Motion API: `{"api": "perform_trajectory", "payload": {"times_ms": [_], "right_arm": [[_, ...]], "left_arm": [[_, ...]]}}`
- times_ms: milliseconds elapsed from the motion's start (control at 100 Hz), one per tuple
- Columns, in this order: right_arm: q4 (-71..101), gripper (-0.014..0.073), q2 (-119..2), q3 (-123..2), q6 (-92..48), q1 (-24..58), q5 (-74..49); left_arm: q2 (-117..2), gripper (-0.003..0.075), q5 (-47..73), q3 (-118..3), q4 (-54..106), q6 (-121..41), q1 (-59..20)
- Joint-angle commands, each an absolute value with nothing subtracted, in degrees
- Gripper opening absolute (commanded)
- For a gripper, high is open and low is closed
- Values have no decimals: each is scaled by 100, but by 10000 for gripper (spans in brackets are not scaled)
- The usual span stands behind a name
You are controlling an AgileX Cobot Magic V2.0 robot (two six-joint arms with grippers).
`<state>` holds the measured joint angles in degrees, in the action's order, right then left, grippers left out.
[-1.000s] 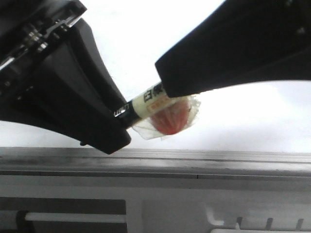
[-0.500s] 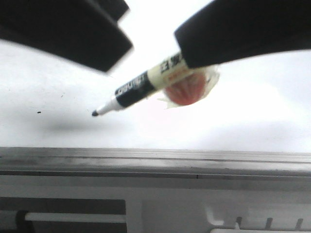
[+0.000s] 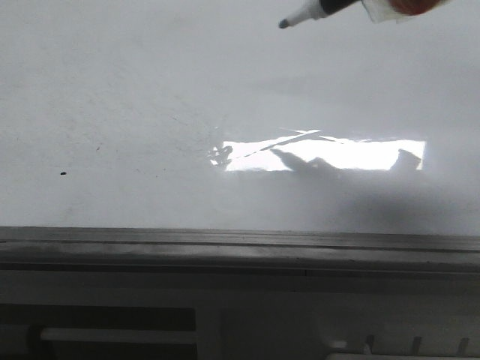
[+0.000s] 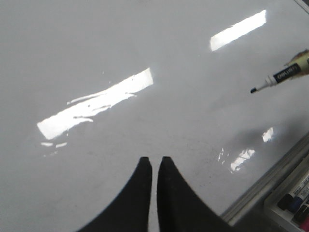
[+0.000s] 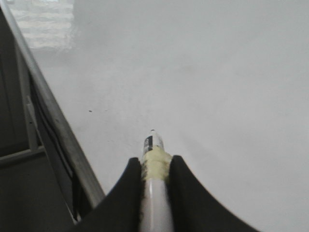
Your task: Write number 6 on whiteboard
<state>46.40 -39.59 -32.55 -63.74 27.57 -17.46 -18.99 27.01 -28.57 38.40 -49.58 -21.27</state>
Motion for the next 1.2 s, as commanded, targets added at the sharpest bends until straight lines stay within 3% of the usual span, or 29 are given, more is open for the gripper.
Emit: {"api": "perform_trajectory", "payload": {"times_ms": [0,910,1190], "right_arm": [[4657,-53,-4099,-3456,-6433,2498,-1336],[4700,-53,-5037,-3457,-6433,2407,-614],[4713,-53,-5339,-3457,-6433,2407,-1263]], "left_arm": [[-1697,-19,2284,-2666,4369,-4883,-1983],[-1663,-19,2246,-2399,4790,-4883,-1960],[-1663,-19,2246,-2399,4790,-4883,-1960]]}}
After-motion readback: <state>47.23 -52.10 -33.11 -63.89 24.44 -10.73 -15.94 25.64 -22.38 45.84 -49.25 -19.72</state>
